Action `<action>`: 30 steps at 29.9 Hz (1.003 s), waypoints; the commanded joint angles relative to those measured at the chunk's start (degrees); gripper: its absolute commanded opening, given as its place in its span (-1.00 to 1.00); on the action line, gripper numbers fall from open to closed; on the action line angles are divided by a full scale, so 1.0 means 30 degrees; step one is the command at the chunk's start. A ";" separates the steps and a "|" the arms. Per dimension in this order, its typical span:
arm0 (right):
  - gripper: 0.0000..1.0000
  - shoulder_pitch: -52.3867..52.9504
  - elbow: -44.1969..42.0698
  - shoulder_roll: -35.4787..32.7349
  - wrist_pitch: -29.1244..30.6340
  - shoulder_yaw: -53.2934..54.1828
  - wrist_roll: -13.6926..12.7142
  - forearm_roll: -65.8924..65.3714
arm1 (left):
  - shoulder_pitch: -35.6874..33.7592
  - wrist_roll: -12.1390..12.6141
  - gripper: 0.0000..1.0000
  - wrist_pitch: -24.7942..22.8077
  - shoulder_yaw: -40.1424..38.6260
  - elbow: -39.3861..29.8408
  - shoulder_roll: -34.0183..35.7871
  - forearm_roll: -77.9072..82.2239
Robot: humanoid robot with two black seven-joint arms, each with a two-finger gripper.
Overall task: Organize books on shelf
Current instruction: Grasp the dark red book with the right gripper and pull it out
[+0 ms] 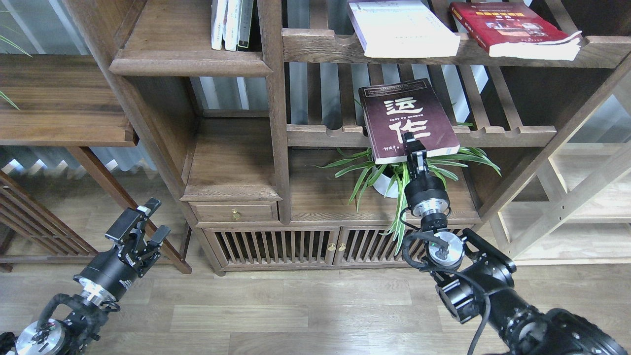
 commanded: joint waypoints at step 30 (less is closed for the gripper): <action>-0.95 -0.7494 0.9702 0.0001 0.1216 -0.3739 0.0116 -0.1410 | 0.0202 0.0000 0.99 0.0000 0.3393 -0.1288 0.1890 0.0059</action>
